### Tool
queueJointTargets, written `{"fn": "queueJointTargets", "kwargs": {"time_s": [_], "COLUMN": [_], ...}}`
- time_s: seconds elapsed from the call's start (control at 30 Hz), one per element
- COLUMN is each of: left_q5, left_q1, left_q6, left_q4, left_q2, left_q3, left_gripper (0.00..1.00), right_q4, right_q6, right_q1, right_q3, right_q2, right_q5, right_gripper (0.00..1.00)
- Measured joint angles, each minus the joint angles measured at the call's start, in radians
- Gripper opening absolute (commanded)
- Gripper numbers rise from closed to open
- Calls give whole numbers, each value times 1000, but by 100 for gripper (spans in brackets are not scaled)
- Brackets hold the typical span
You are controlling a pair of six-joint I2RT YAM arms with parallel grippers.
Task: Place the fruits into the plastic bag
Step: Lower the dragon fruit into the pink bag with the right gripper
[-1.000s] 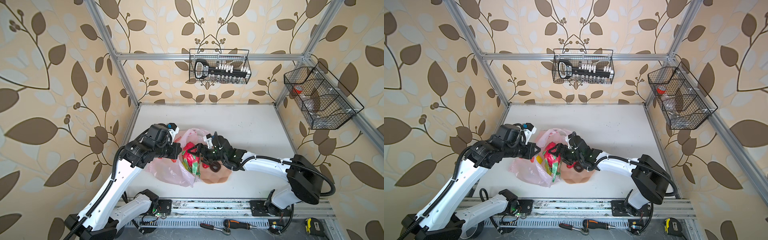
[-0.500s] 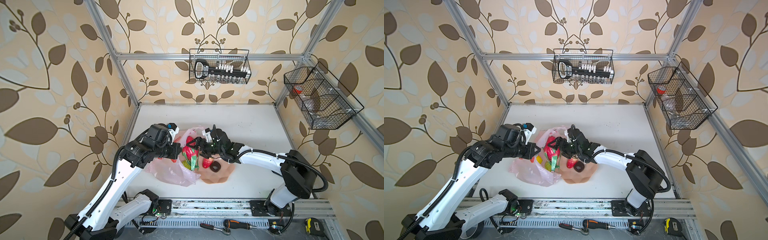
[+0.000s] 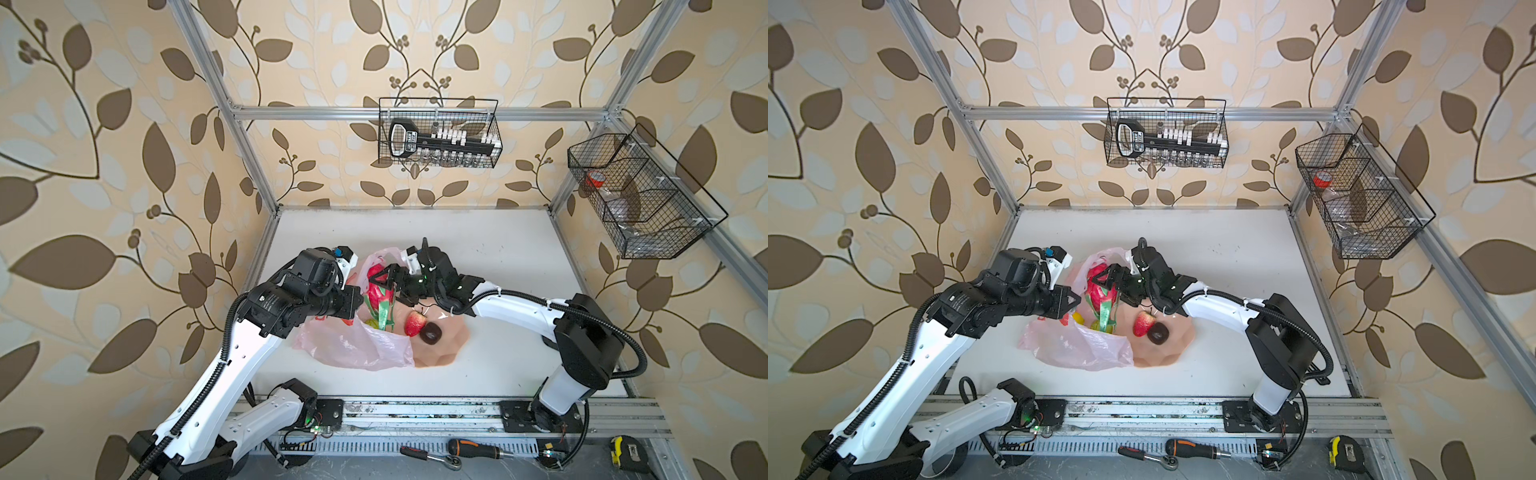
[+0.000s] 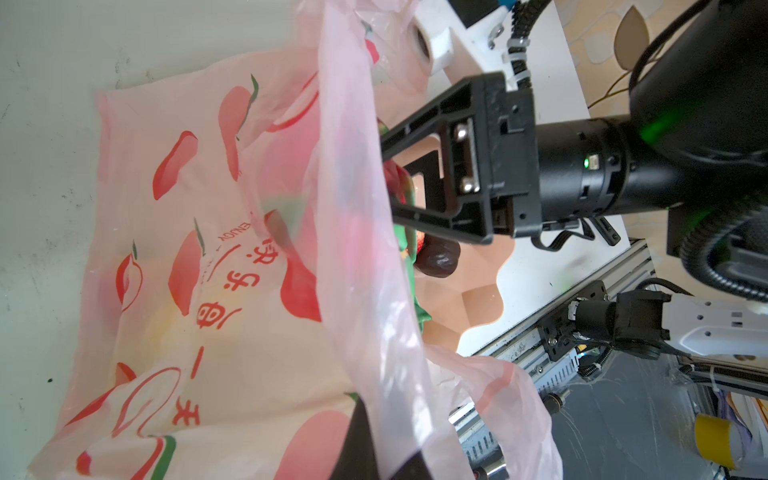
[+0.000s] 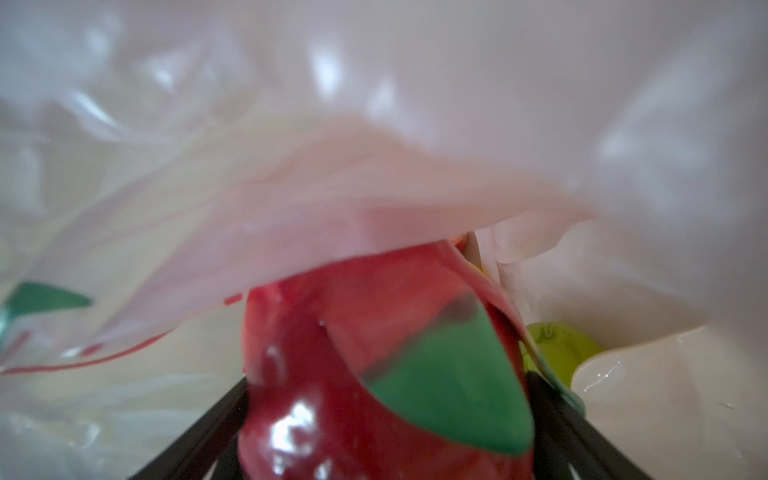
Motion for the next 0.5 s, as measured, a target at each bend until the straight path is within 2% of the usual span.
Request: {"fn": "queueJointTargets", "kwargs": {"time_s": [0.5], "left_q5": [-10], "left_q1": [0], "left_q6": [-11], "left_q4": [9], "left_q2": [39], "left_q3": [0], "left_gripper": [0], "right_q4": [66], "right_q6": [97], "right_q1": [164], "right_q3": [-97], "right_q2": [-16], "right_q5": [108], "right_gripper": [34]}}
